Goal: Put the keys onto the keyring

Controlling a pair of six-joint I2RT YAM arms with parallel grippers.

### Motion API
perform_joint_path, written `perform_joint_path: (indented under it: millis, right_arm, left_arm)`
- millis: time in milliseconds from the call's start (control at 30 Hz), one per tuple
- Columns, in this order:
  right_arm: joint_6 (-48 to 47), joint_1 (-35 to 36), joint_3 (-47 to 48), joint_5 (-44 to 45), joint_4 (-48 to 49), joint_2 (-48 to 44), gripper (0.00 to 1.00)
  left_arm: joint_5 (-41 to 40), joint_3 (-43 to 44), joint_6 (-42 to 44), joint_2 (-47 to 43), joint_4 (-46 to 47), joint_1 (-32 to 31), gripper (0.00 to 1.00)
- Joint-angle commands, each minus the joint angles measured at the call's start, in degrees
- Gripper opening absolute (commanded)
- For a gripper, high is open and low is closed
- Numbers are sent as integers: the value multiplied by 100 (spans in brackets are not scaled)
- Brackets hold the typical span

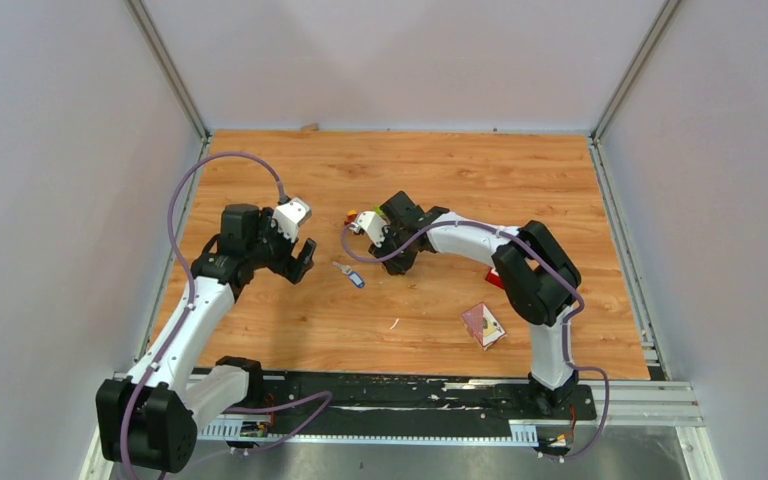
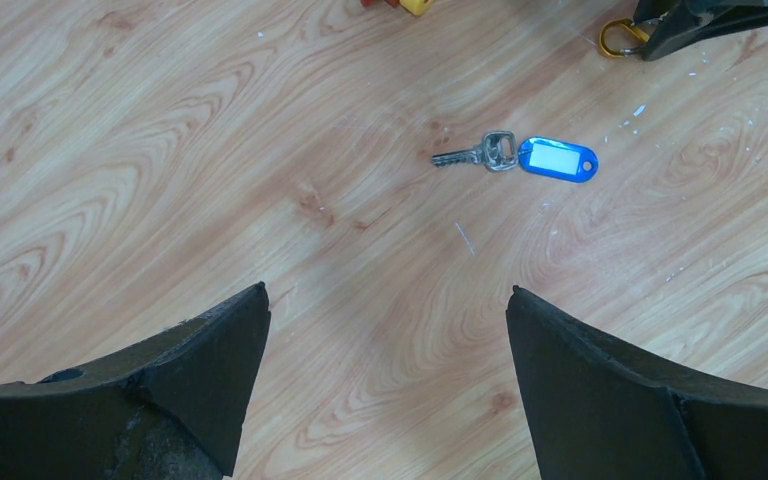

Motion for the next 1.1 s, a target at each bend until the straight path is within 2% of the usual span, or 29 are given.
perform_joint_path:
  millis: [0, 300, 667, 767, 933, 1067]
  right_arm:
    - [-72, -59, -75, -78, -34, -142, 17]
    - [-241, -157, -165, -327, 181, -419, 7]
    - [-288, -224, -246, -485, 269, -527, 5]
    - [-295, -226, -207, -435, 218, -514, 9]
    - [-300, -227, -193, -455, 111, -520, 22]
    - [-305, -221, -192, -289, 150, -430, 20]
  left_arm:
    - [28, -82, 113, -92, 164, 31, 95]
    - [261, -78, 31, 83, 360, 32, 95]
    - [467, 42, -145, 404, 598, 32, 95]
    - [497, 110, -184, 516, 594, 30, 95]
    - [505, 98, -180, 513, 607, 32, 95]
    - [506, 79, -182, 495, 630, 29, 95]
